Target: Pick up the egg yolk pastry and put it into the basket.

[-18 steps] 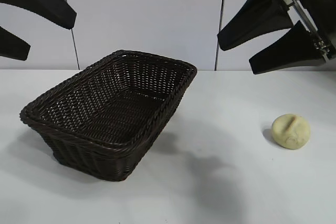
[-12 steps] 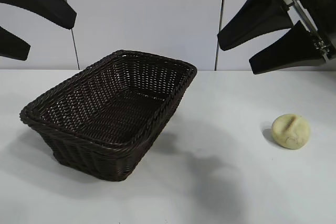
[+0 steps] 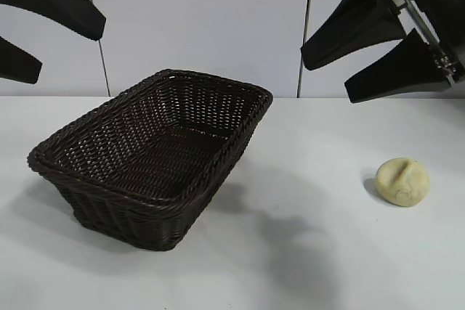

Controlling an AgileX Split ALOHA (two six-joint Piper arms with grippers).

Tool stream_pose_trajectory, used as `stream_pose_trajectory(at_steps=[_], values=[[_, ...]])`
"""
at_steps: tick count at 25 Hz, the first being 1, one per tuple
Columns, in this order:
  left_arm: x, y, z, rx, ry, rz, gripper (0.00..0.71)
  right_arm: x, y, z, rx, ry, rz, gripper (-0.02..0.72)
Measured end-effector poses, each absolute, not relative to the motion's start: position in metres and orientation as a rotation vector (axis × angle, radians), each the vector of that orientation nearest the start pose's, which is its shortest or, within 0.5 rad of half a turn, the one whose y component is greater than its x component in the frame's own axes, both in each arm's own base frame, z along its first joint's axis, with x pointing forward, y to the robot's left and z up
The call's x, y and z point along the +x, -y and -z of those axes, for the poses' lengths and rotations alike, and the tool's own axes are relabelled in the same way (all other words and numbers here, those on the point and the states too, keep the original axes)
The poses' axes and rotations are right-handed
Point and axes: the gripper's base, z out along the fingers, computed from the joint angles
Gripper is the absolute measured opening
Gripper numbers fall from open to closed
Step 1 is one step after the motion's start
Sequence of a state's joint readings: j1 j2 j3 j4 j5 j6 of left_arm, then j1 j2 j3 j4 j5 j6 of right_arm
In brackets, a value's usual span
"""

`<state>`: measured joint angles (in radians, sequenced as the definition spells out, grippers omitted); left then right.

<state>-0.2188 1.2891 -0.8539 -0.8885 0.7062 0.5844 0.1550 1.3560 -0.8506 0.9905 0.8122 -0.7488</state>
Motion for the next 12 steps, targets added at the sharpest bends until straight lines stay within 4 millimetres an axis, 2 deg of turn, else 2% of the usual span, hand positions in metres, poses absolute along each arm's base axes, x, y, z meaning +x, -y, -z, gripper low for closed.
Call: stream_pose_trajectory(at_steps=[12], values=[[0.2429, 0.0977, -0.2830, 0.265, -2.362, 0.776, 0.658, 0.2464, -0.0945, -0.2669, -0.382, -2.428, -0.907, 0.519]])
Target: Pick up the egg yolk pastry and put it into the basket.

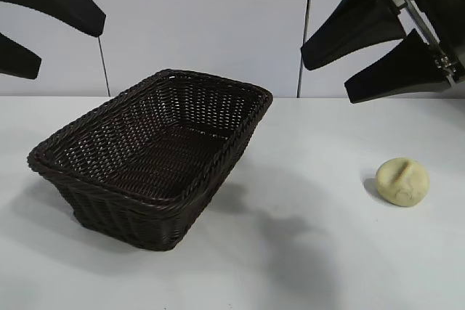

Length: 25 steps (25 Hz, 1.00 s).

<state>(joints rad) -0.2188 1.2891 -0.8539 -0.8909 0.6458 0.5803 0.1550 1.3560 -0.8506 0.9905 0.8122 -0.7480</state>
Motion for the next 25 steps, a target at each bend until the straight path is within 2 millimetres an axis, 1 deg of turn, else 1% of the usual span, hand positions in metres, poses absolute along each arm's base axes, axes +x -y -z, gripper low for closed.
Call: stream_pose_trajectory(at_steps=[4, 8, 12, 16, 18, 21, 25], values=[[0.242, 0.099, -0.284, 0.161, -2.393, 0.834, 0.658, 0.246, -0.094, -0.267, -0.382, -2.427, -0.906, 0.519], [0.236, 0.101, -0.283, -0.068, -2.504, 0.965, 0.658, 0.248, -0.094, -0.267, -0.372, -2.421, -0.894, 0.519], [0.232, 0.102, -0.280, -0.268, -2.590, 1.031, 0.658, 0.248, -0.094, -0.267, -0.369, -2.419, -0.889, 0.519], [0.226, 0.115, -0.280, -0.365, -2.628, 1.076, 0.658, 0.248, -0.094, -0.267, -0.368, -2.418, -0.888, 0.519], [0.221, 0.124, -0.278, -0.370, -2.650, 1.060, 0.658, 0.248, -0.094, -0.267, -0.368, -2.418, -0.888, 0.519], [0.216, 0.134, -0.274, -0.410, -2.680, 0.969, 0.658, 0.248, -0.094, -0.267, -0.368, -2.418, -0.888, 0.519], [0.217, 0.134, -0.271, -0.615, -2.640, 0.833, 0.658, 0.248, -0.094, -0.267, -0.368, -2.418, -0.888, 0.519]])
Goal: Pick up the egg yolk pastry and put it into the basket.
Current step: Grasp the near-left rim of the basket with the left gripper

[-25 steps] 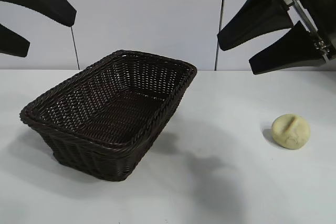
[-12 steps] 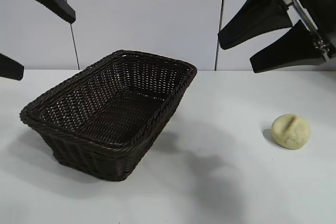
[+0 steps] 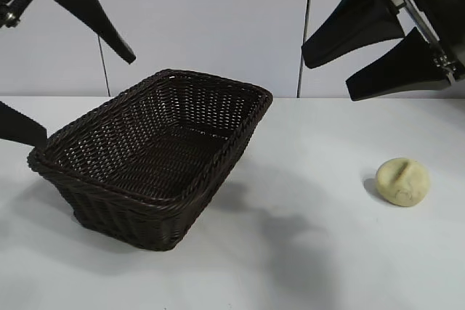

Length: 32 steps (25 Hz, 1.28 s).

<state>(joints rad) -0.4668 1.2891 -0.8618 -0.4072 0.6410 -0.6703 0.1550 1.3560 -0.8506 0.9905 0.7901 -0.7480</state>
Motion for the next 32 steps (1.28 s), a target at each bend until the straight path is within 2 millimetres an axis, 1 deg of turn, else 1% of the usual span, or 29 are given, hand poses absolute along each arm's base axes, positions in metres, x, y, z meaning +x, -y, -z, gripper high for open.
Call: stream_pose_trajectory(at_steps=[5, 8, 11, 16, 18, 22, 27, 32], values=[[0.221, 0.124, -0.267, -0.890, -2.560, 0.695, 0.658, 0.248, -0.094, -0.267, -0.368, -2.418, -0.888, 0.519], [0.222, 0.119, -0.266, -1.006, -2.523, 0.644, 0.658, 0.248, -0.094, -0.267, -0.368, -2.418, -0.888, 0.519], [0.221, 0.121, -0.266, -1.038, -2.512, 0.641, 0.658, 0.248, -0.094, -0.267, -0.372, -2.421, -0.894, 0.519], [0.216, 0.135, -0.262, -1.047, -2.521, 0.642, 0.658, 0.246, -0.094, -0.267, -0.382, -2.428, -0.907, 0.519], [0.219, 0.138, -0.255, -1.067, -2.525, 0.597, 0.658, 0.246, -0.095, -0.267, -0.382, -2.429, -0.909, 0.519], [0.230, 0.143, -0.230, -1.105, -2.570, 0.489, 0.658, 0.246, -0.095, -0.267, -0.382, -2.429, -0.909, 0.519], [0.241, 0.150, -0.203, -1.165, -2.599, 0.432, 0.658, 0.246, -0.095, -0.267, -0.382, -2.429, -0.909, 0.519], [0.251, 0.157, -0.177, -1.179, -2.628, 0.388, 0.658, 0.246, -0.095, -0.267, -0.380, -2.429, -0.910, 0.519]])
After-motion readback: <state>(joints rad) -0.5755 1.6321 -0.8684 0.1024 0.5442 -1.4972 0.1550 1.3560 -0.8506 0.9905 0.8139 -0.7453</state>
